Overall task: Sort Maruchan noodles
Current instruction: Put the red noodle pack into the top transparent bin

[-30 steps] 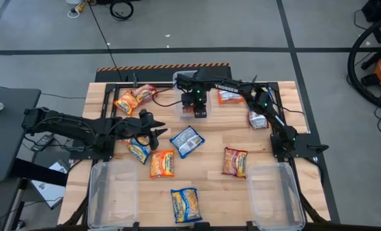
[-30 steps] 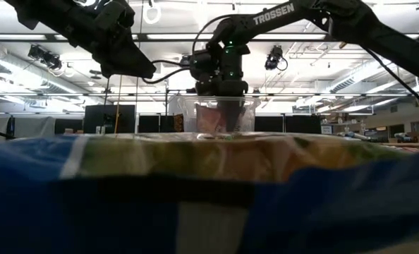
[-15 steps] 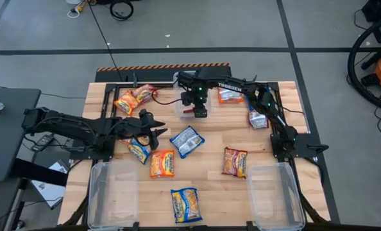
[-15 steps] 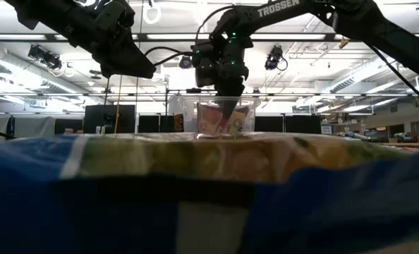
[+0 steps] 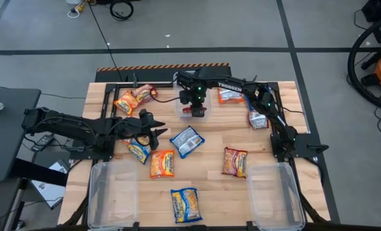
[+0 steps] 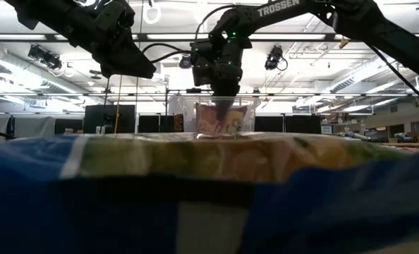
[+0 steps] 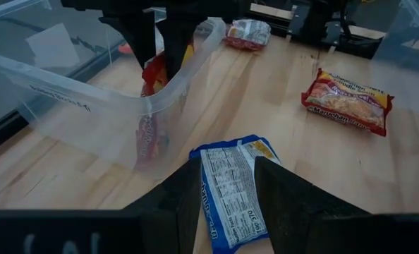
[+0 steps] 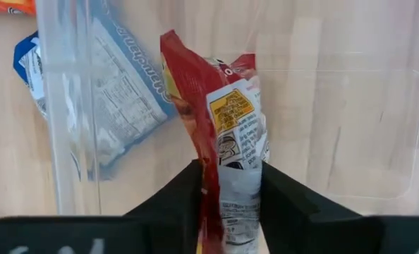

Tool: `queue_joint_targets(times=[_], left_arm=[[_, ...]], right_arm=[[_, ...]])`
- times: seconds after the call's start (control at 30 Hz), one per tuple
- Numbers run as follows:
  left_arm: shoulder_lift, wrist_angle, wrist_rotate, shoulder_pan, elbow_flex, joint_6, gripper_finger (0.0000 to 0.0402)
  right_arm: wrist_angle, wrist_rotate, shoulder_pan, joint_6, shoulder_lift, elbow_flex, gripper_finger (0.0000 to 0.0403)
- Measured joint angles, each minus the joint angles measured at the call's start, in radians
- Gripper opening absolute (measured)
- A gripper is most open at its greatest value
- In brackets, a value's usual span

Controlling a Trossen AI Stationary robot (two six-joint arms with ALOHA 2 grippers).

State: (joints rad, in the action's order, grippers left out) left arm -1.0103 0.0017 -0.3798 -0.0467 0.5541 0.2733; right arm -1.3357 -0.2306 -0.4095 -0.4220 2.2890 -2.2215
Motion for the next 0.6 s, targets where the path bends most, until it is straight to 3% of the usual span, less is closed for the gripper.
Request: queue_joint_targets(times=[0.6], left_arm=[[0.000,0.000,0.000,0.000,0.000,0.000,0.0137]], right_arm=[[-0.021,0.002,0.011,0.010,-0.024,0.000,0.0111]])
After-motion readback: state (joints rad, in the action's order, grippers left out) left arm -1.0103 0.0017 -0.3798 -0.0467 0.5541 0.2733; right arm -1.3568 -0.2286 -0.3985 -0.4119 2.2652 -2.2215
